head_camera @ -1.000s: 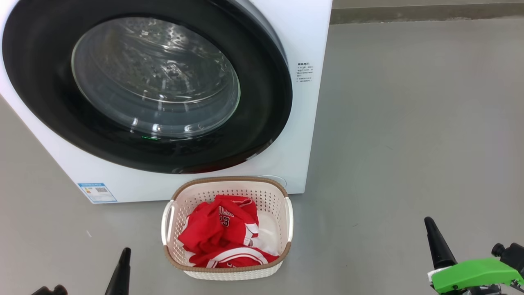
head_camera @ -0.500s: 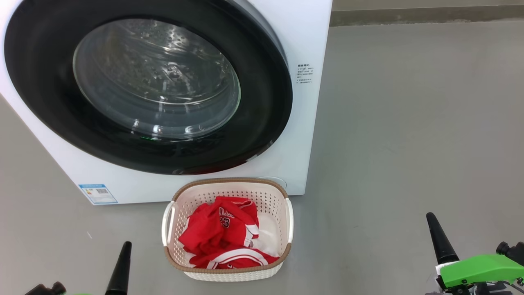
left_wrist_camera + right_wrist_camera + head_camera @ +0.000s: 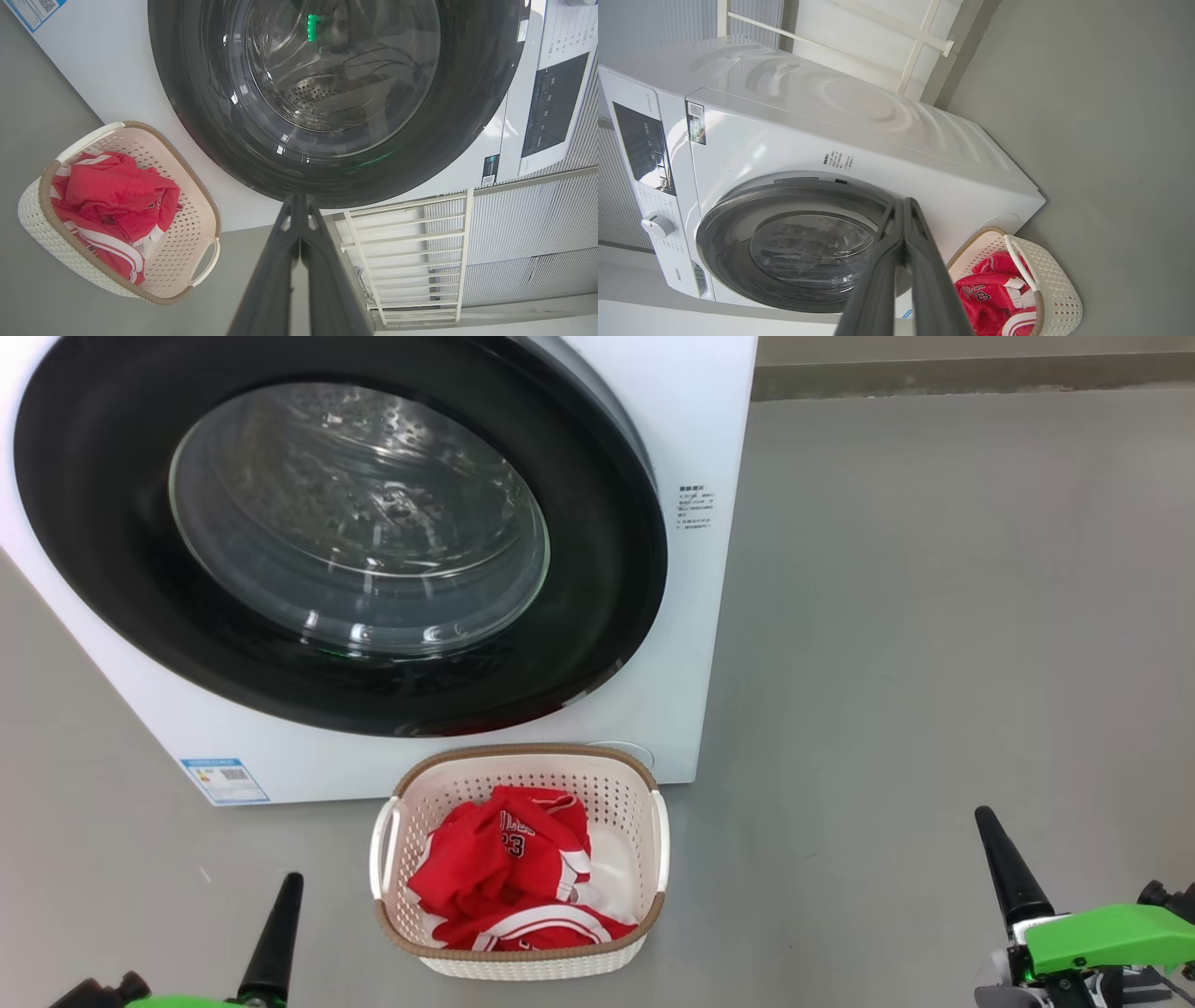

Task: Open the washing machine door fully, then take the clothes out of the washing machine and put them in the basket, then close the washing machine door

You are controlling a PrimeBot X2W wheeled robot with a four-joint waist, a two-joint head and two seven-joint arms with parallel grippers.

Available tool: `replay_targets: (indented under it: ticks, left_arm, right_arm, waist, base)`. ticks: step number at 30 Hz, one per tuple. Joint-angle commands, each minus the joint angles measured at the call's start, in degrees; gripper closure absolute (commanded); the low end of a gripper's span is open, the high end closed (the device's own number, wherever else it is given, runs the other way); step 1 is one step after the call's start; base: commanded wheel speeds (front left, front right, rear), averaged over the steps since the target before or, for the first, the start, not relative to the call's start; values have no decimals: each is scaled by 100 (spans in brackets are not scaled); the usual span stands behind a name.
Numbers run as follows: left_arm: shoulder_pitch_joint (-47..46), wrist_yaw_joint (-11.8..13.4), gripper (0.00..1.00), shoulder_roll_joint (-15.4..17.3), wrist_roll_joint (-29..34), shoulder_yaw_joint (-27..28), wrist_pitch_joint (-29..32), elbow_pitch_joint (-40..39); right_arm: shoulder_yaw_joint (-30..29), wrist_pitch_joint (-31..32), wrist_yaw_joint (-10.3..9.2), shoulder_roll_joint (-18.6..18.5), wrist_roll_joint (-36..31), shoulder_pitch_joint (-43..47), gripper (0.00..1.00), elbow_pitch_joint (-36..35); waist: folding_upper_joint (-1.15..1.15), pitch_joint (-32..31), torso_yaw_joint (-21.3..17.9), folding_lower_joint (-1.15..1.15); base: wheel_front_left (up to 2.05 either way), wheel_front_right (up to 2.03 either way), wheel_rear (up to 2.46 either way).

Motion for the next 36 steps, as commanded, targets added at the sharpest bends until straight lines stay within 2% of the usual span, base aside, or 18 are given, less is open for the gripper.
replay_targets:
  ticks: [1, 23, 36]
  left_arm:
    - [-249, -33, 100, 34, -189, 194, 58, -179]
    - [-378, -40, 100, -71, -1453, 315, 419, -246]
    - [-379, -40, 100, -71, -1457, 315, 420, -246]
  right_arm:
    - [70, 60, -4, -91, 181, -318, 100, -193]
    - [3, 433, -5, -118, 1475, -471, 100, -311]
    - [1, 436, -5, -117, 1477, -472, 100, -311]
  waist:
    - [0, -4, 1, 0]
    - [0, -56, 7, 0]
    - [0, -56, 7, 0]
  base:
    - [0, 0, 0]
    - [0, 0, 0]
    - [0, 0, 0]
